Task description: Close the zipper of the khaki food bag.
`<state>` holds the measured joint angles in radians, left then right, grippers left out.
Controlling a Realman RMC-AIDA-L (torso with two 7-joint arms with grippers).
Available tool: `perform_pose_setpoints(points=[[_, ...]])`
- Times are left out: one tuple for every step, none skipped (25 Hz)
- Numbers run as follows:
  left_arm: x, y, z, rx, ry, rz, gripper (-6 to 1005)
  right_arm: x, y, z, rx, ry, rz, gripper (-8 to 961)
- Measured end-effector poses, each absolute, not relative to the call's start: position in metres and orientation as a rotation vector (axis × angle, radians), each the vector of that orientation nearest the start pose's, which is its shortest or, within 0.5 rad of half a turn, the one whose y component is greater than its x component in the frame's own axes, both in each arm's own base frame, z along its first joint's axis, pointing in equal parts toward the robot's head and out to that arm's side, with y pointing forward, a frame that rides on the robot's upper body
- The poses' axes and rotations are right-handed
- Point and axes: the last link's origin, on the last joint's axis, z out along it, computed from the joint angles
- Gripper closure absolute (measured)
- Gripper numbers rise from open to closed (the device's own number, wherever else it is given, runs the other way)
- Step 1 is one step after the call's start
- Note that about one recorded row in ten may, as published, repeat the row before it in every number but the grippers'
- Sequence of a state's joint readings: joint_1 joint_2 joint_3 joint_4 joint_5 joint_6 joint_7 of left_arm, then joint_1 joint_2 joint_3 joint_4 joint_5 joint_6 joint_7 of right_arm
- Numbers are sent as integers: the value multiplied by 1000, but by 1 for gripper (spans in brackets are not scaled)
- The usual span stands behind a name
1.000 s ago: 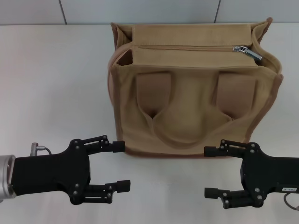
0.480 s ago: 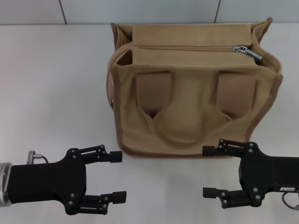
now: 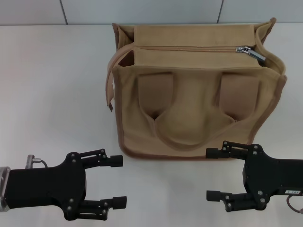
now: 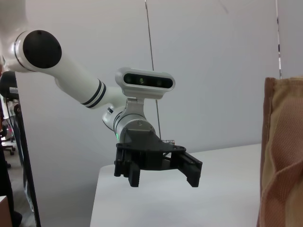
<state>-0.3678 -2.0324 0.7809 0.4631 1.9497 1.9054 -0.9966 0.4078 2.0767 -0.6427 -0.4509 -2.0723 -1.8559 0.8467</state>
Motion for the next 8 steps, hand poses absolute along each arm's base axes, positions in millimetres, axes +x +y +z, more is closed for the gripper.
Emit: perform_pose_setpoints(points=[[-286,227,-10,-2937,-367,-1031,175,282,237,-25,-2885,190,975,128],[-286,227,-10,-2937,-367,-1031,175,282,236,-25,-2884,191,976,128],[-286,227,-10,-2937,-367,-1031,175,283,236,-25,-2883,192,977,128],[-286,227,-10,-2937,-367,-1031,175,282,236,-24,-2881,192,981,128],[-286,227,-10,-2937,-367,-1031,175,282,236,-24,-2881,192,981,128],[-286,227,-10,-2937,-368,-1031,175,282,236,-24,-2881,191,984,128],[-286,227,-10,-2937,-368,-1031,175,282,236,-24,-2880,191,986,128],[-286,227,-10,-2937,-369,-1031,175,282,236,-24,-2880,191,988,128]])
